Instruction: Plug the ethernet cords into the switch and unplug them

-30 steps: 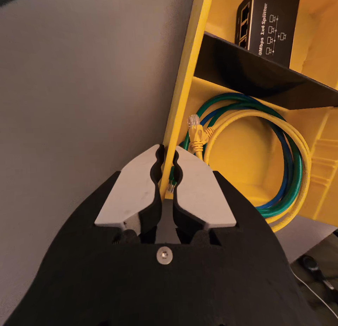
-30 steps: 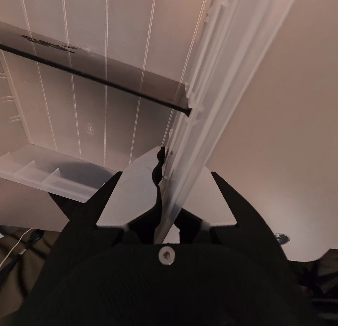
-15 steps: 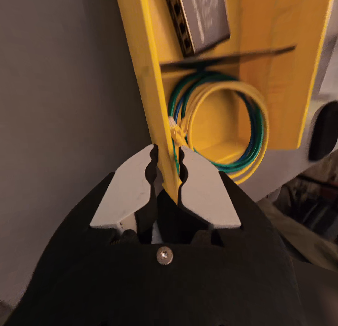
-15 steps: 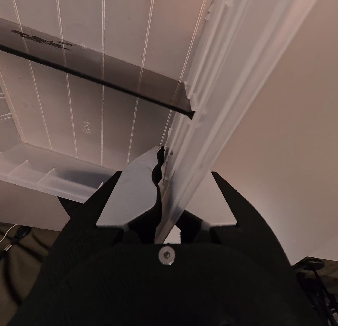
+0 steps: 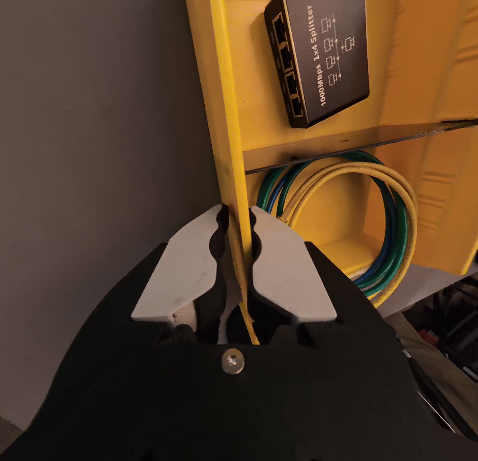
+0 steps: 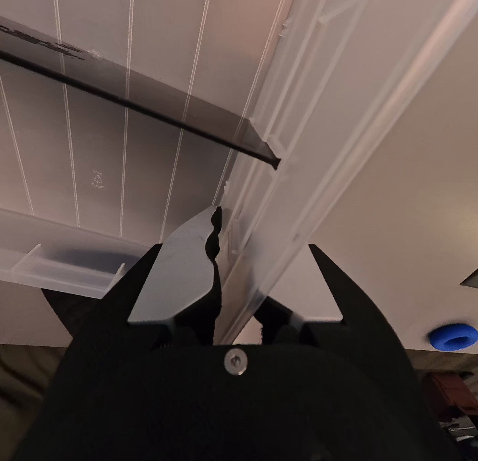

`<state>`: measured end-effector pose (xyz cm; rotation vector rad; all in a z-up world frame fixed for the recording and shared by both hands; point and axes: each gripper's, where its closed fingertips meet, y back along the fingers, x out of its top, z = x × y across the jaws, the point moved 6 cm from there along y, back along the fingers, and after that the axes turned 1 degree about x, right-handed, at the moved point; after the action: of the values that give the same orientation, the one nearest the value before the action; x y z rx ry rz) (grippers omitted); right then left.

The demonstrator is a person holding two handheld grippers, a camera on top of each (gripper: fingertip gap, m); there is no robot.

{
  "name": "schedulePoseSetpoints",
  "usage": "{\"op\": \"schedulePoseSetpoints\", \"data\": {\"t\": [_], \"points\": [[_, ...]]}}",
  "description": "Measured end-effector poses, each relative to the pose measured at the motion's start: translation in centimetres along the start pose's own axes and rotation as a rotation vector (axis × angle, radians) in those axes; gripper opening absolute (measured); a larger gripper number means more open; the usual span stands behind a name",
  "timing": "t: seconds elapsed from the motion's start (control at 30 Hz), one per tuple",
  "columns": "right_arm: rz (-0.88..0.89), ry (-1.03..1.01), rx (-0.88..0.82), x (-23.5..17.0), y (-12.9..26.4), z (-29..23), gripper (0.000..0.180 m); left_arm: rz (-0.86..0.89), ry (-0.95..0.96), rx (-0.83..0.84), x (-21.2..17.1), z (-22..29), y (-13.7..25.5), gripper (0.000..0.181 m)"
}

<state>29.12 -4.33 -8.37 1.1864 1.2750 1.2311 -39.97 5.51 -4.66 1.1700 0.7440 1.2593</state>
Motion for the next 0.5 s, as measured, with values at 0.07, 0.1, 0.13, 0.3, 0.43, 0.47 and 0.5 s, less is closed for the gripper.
{"op": "schedulePoseSetpoints", "data": {"t": [0.07,0.1,0.13,0.3,0.43,0.47,0.5], "points": [[0.002,0.002,0.005,0.0,0.0,0.0,0.022,0.000,0.003,0.024,0.0,0.0,0.0,0.012],[0.004,0.006,0.007,0.0,0.0,0.0,0.022,0.001,0.012,0.028,0.0,0.0,0.0,0.012],[0.005,0.010,0.009,0.1,0.0,0.0,0.022,0.002,0.022,0.030,0.0,0.0,0.0,0.012],[0.001,0.038,-0.008,0.5,0.0,0.4,0.024,-0.016,0.056,0.114,-0.4,-0.4,0.3,0.008],[0.004,0.070,-0.047,0.8,0.0,0.5,0.033,0.029,0.054,0.182,-0.2,-0.7,1.2,0.006],[0.012,0.085,-0.070,0.8,0.1,0.6,0.038,0.081,0.064,0.195,-0.1,-0.6,2.0,0.010],[0.022,0.105,-0.097,0.8,0.1,0.6,0.044,0.141,0.073,0.217,0.1,-0.5,3.1,0.020]]}}
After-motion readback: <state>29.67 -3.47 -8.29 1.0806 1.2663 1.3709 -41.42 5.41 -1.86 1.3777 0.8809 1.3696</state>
